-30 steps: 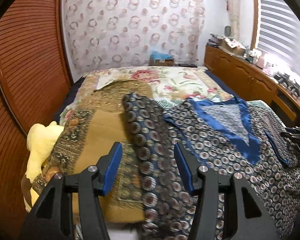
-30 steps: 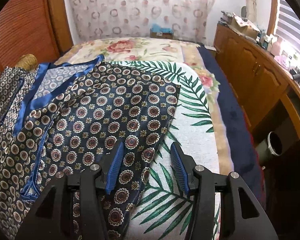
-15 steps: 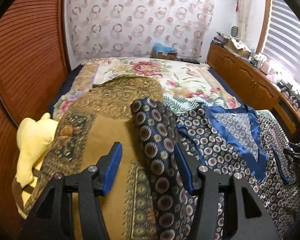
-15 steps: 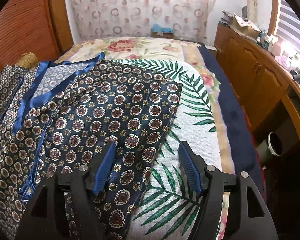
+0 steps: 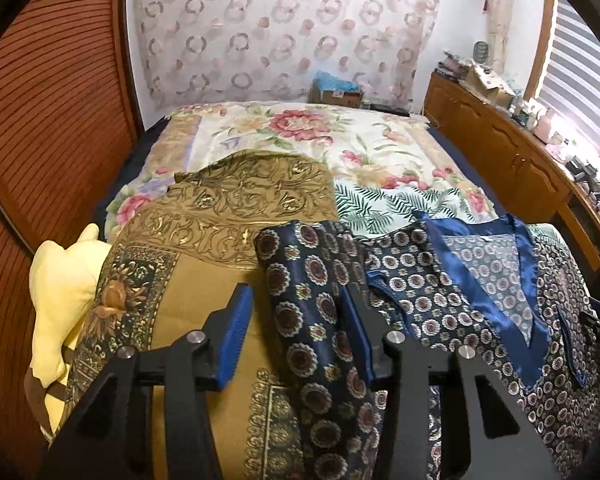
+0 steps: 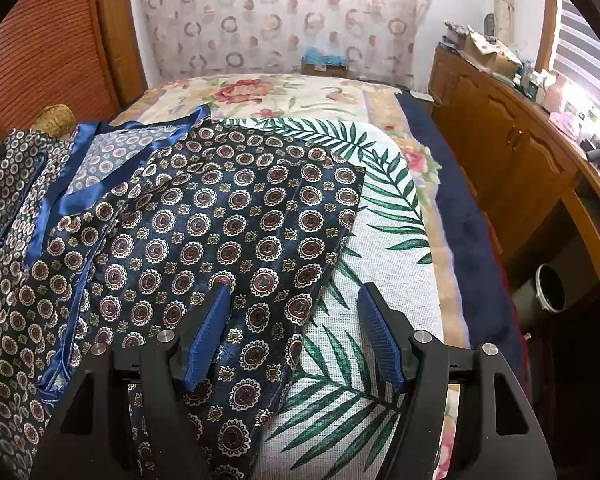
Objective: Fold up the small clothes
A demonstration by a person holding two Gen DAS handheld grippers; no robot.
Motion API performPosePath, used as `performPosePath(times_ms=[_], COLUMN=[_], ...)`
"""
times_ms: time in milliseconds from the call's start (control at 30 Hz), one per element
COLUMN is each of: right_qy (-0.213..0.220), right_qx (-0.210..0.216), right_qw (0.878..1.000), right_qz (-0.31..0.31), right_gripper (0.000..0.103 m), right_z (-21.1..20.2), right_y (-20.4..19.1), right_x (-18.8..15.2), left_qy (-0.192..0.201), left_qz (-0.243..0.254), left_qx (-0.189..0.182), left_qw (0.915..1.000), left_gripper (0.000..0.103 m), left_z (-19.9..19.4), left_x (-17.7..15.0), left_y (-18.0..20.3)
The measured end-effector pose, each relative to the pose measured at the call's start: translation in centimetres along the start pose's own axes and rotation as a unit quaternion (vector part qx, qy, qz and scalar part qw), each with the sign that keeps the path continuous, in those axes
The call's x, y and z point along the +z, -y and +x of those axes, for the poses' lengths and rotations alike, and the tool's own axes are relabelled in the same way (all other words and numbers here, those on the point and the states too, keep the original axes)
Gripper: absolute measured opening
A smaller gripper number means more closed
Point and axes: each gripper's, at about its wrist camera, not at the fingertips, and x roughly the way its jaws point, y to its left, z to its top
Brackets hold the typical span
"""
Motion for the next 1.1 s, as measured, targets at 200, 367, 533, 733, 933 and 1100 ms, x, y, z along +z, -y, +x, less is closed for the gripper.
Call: performPosePath(times_ms=[200, 367, 533, 733, 933, 1100], right_qy=[0.0, 0.0, 0.001, -0.004, -0.021, -0.028], right_qx=[0.0, 0.0, -0.004, -0.001, 0.005, 0.002], right_qw=[1.0, 1.0, 1.0, 1.0, 0.999, 1.0], right_qz=[0.0, 0.0, -0.003, 0.018, 0.027, 0.0], right_gripper=[0.068, 0.068, 0.068, 0.066, 0.044, 0.021], right_z=[0.0, 0.0, 0.0, 0.2, 1.5, 2.6], right_y=[0.0, 0.0, -0.1, 0.9, 2.0, 0.8], right_x=[0.0, 0.0, 0.0, 0.7, 3.0, 4.2], left_qy=[-0.001, 0.03, 0.064, 0.1, 0.112, 0.122], left_qz=[0.015, 0.027, 0.046, 0.065, 0.095, 0.083], left_qx=[-0.013, -0.025, -0.049, -0.081, -0.074, -0.083], left_qw=[0.9998, 0.9989, 0.9957, 0.9896, 0.9864, 0.9856], left_gripper=[0.023, 0.001, 0.0, 0.0, 0.0, 0.0], left_z=[0.7, -0.8, -4.1, -7.5, -8.4, -8.8], left_x=[-0.3, -0.6, -1.0, -1.9, -3.1, -4.7], left_y=[-0.3, 0.4, 2.0, 3.6, 4.5, 3.9])
